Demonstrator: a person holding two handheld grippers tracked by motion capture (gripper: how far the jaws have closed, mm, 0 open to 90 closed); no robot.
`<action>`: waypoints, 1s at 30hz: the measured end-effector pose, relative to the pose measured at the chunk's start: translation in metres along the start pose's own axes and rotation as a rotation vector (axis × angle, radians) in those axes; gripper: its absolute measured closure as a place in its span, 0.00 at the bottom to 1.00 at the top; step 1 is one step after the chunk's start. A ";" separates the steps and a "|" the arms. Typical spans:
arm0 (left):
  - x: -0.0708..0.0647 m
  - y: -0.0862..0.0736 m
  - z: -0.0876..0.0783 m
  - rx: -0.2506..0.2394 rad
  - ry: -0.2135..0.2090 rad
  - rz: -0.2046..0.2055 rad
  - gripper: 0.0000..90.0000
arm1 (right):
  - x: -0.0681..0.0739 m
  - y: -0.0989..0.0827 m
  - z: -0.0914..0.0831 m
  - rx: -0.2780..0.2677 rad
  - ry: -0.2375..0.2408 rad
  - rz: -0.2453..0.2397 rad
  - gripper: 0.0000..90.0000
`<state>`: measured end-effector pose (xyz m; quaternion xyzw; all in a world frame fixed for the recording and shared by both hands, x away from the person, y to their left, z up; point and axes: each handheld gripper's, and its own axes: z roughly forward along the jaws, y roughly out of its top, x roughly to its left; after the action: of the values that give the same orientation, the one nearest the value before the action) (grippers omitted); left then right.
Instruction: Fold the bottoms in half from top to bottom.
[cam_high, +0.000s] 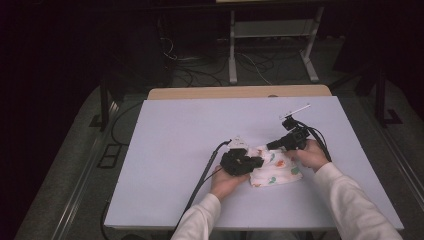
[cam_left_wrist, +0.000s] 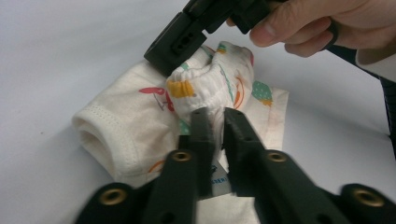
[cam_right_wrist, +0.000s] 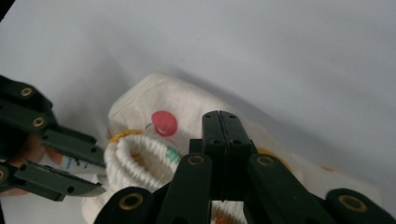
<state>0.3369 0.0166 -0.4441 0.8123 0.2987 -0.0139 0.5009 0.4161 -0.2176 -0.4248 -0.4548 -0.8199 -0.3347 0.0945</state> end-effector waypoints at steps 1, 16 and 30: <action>0.000 0.000 0.000 -0.001 -0.005 -0.007 0.79 | 0.000 0.000 -0.001 0.005 0.000 0.004 0.99; 0.005 0.006 -0.009 -0.051 0.019 -0.104 0.42 | 0.017 -0.009 -0.015 0.033 0.041 -0.013 0.99; 0.013 0.008 -0.013 -0.091 0.060 -0.149 0.26 | 0.026 -0.039 -0.024 -0.021 0.060 -0.016 0.99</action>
<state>0.3477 0.0308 -0.4349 0.7643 0.3734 -0.0133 0.5256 0.3662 -0.2288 -0.4131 -0.4391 -0.8166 -0.3576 0.1117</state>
